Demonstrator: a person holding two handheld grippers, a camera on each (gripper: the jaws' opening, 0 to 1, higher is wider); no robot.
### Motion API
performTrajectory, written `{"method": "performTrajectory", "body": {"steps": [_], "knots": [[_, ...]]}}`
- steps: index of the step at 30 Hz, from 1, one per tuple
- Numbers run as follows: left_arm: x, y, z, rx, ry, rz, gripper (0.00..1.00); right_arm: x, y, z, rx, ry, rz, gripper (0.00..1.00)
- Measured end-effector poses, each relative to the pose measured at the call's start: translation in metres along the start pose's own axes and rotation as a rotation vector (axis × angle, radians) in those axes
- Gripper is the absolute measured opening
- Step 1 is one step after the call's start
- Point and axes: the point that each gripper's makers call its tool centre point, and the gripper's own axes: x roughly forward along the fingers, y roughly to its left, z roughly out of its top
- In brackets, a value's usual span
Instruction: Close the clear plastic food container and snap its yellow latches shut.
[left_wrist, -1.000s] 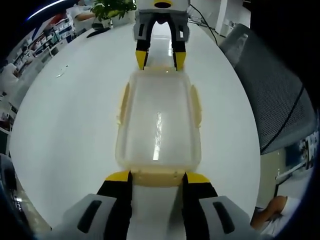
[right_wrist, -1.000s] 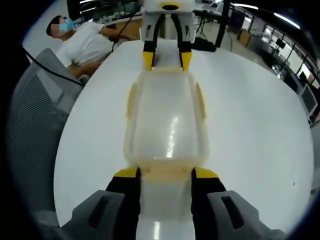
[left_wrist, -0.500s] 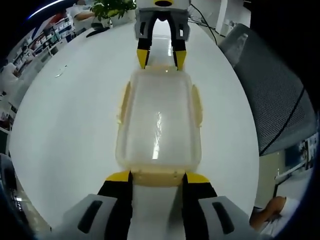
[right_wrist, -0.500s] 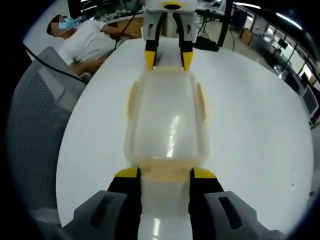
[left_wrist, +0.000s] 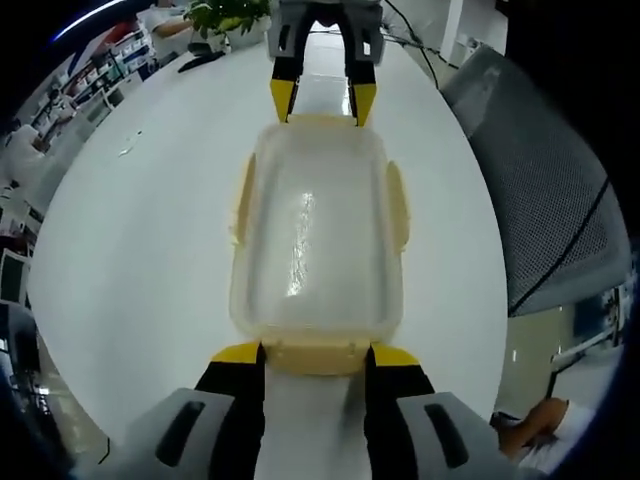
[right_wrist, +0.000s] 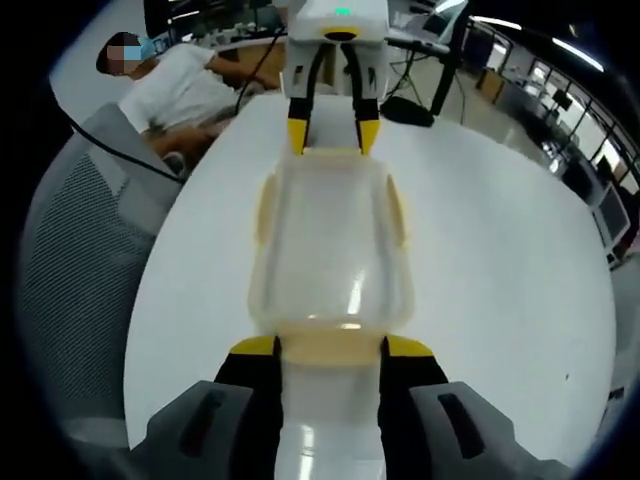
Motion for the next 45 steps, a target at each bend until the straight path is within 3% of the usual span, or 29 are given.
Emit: {"method": "performTrajectory", "body": {"steps": [9,20,34,45], "knots": [[-0.023,-0.007,0.012,0.015,-0.003,0.032,0.32,-0.022,0.007,0.01,-0.015,-0.022,-0.03,0.33],[-0.04,-0.013,0.035,0.029,-0.018,0.048,0.32,-0.049,0.014,0.008,-0.022,-0.033,-0.054,0.33],[-0.047,-0.012,0.074,0.058,-0.051,0.05,0.32,-0.083,0.018,-0.012,-0.01,-0.042,-0.071,0.33],[-0.044,-0.008,0.108,0.09,-0.064,0.055,0.32,-0.102,0.017,-0.037,0.009,-0.034,-0.093,0.33]]}}
